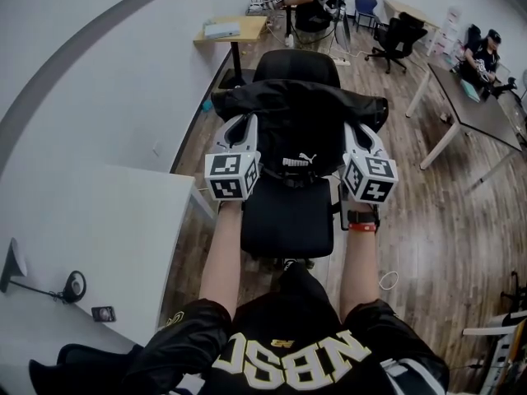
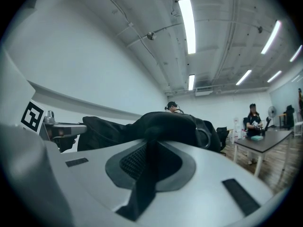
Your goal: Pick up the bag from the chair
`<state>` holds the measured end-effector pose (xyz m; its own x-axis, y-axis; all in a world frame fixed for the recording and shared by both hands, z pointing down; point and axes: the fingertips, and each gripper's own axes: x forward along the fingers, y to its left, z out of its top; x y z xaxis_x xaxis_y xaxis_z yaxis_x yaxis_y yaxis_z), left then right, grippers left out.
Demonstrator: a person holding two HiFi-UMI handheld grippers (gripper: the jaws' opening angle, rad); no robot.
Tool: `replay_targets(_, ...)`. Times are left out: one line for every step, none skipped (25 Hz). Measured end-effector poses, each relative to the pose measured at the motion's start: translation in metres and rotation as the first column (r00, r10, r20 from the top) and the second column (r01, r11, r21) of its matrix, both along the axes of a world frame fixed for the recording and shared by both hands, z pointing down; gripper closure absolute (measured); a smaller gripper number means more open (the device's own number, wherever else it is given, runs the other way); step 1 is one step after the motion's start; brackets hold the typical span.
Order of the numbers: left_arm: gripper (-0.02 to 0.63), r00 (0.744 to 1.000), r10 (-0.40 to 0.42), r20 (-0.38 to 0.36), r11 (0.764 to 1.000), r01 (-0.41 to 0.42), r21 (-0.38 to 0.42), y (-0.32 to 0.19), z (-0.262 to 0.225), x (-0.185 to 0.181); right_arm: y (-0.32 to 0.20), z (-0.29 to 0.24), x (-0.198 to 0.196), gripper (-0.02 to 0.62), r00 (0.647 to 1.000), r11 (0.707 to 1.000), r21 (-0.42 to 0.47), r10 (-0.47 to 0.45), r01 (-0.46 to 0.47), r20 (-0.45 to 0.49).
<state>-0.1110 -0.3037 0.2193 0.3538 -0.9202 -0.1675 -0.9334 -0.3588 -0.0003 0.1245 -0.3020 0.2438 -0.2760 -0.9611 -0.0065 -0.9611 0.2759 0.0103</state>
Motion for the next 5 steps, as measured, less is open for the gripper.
replay_targets(0.554,1.000,-0.001,-0.001,1.000,0.001,-0.002,-0.0014,0.0013,-0.0001,-0.0017,0.0013,-0.0003,0.555,1.000,1.000,-0.002,-0.001,0.001,-0.002)
replay_targets(0.554,1.000,-0.002,-0.001,1.000,0.002,-0.003,-0.0031,0.0025,0.0001,-0.0036,0.0027,-0.0002,0.555,1.000,1.000,-0.004,-0.003,0.003,-0.005)
replay_targets(0.554,1.000,-0.002,-0.001,1.000,0.002,-0.003,-0.0048,0.0034,0.0007,-0.0055,0.0041,0.0003,0.555,1.000,1.000,-0.005,-0.004,0.004,-0.007)
replay_targets(0.554,1.000,-0.002,-0.001,1.000,0.002,-0.003,-0.0065,0.0042,0.0018,-0.0074,0.0054,0.0012,0.555,1.000,1.000,-0.007,-0.004,0.004,-0.008)
replay_targets(0.554,1.000,-0.002,-0.001,1.000,0.002,-0.002,-0.0082,0.0050,0.0029,-0.0092,0.0066,0.0022,0.555,1.000,1.000,-0.008,-0.004,0.004,-0.009)
